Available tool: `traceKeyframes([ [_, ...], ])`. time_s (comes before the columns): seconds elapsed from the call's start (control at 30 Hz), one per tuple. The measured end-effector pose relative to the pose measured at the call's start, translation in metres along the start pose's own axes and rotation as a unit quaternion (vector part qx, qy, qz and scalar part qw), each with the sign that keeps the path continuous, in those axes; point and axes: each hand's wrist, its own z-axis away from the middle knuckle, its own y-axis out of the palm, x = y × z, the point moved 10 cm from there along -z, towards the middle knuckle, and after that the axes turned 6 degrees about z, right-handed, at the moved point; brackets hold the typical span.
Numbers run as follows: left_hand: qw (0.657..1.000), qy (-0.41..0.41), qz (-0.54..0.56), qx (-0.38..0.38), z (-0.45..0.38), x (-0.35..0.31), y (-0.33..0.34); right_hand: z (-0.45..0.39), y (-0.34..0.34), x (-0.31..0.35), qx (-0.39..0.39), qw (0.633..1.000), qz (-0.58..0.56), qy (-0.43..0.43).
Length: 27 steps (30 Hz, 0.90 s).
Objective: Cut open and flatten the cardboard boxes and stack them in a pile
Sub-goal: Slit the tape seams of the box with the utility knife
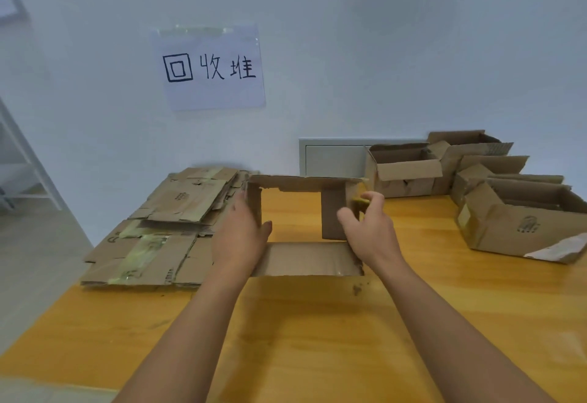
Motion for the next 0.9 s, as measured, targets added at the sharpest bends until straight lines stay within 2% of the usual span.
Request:
traceKeyframes([
  [0.13, 0.997, -0.057, -0.041, 0.035, -0.005, 0.021, 0.008, 0.007, -0.01, 0.014, -0.031, 0.994, -0.097, -0.04],
  [0.37, 0.992, -0.119, -0.015, 0.05, 0.005, 0.038, 0.024, 0.015, -0.02, 0.035, -0.037, 0.976, -0.196, -0.092],
  [0.67, 0.993, -0.11, -0.014, 0.049, 0.004, 0.039, 0.023, 0.005, -0.02, 0.02, -0.046, 0.967, -0.247, -0.052],
  [0.8, 0.989, -0.13, -0.026, 0.067, 0.005, 0.043, 0.029, 0.006, -0.016, 0.021, -0.05, 0.966, -0.245, -0.06],
  [0.9, 0.992, -0.113, -0.005, 0.063, 0.005, 0.038, 0.028, 0.005, -0.02, 0.02, -0.06, 0.965, -0.248, -0.065],
])
